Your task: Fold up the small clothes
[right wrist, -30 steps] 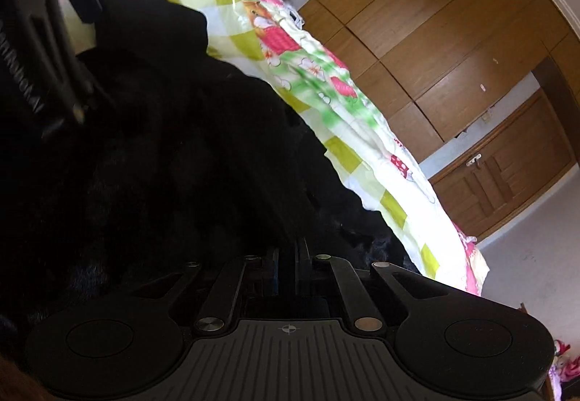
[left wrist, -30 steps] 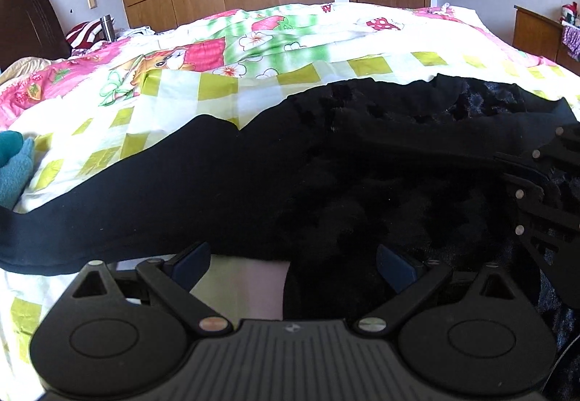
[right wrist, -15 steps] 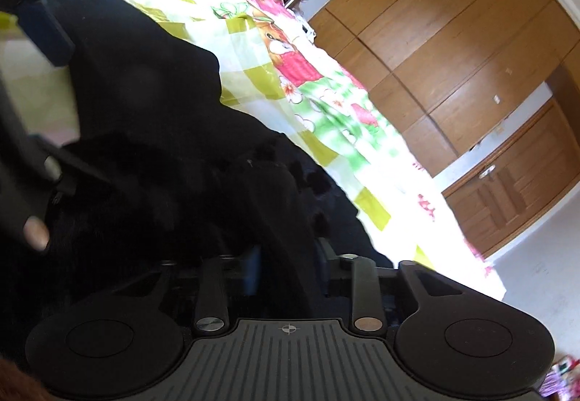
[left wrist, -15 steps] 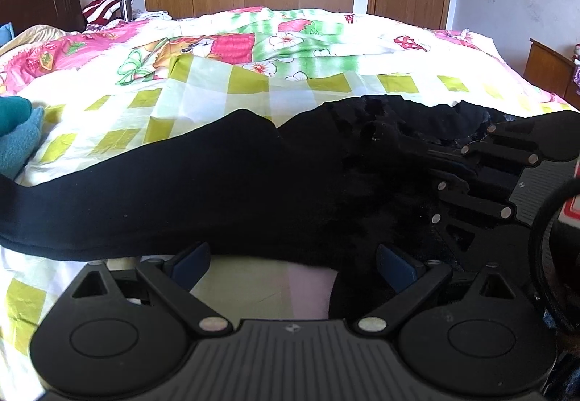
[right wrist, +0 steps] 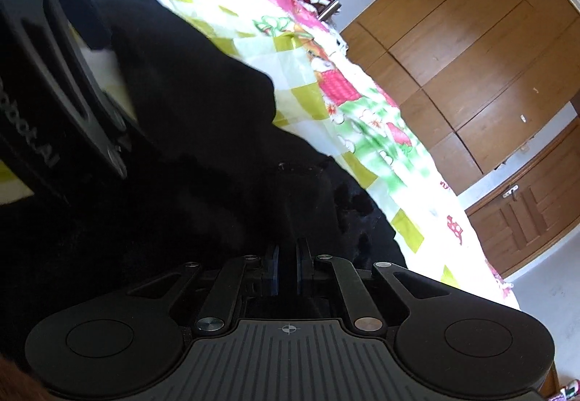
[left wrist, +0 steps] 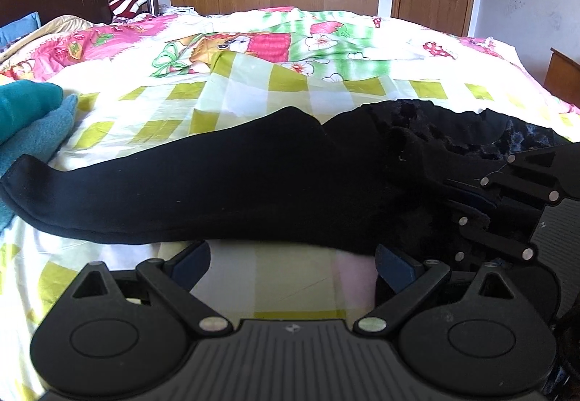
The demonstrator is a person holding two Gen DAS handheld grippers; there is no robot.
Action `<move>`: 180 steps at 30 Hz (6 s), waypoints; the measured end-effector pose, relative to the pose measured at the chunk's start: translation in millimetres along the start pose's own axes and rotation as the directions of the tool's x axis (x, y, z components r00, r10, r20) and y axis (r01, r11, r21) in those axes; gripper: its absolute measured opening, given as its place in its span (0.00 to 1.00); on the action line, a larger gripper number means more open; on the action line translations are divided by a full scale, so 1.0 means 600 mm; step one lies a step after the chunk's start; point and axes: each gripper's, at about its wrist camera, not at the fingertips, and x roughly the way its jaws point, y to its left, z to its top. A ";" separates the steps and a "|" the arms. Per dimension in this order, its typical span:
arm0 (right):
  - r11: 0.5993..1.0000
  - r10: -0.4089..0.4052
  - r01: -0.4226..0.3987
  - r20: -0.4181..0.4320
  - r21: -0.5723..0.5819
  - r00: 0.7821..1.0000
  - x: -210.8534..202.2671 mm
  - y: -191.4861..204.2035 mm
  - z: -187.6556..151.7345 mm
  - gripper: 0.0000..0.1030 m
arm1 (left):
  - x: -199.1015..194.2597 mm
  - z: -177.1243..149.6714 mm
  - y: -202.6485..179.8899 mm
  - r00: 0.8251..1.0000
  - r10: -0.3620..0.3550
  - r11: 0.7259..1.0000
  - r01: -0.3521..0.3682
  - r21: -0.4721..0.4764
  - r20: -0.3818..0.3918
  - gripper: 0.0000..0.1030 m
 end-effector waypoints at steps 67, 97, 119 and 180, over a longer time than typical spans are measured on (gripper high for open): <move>0.474 -0.174 0.055 0.033 0.879 0.984 -0.189 -0.271 -0.009 0.04 | -0.135 0.016 0.052 0.971 0.134 0.990 -0.122 -0.072 0.200 1.00; 0.132 -0.140 0.255 -0.237 0.958 0.961 -0.166 -0.319 -0.361 0.19 | 0.002 0.074 -0.153 0.990 0.061 0.967 -0.089 0.239 0.124 1.00; 0.477 -0.096 0.200 -0.175 0.856 0.980 -0.157 -0.269 -0.295 0.30 | 0.078 0.067 -0.070 0.973 0.232 0.944 -0.230 0.236 0.021 1.00; -0.260 0.093 -0.182 0.212 0.948 0.973 -0.150 -0.413 -0.359 0.14 | 0.045 0.179 0.013 0.827 -0.554 0.800 0.499 -0.333 -0.093 0.25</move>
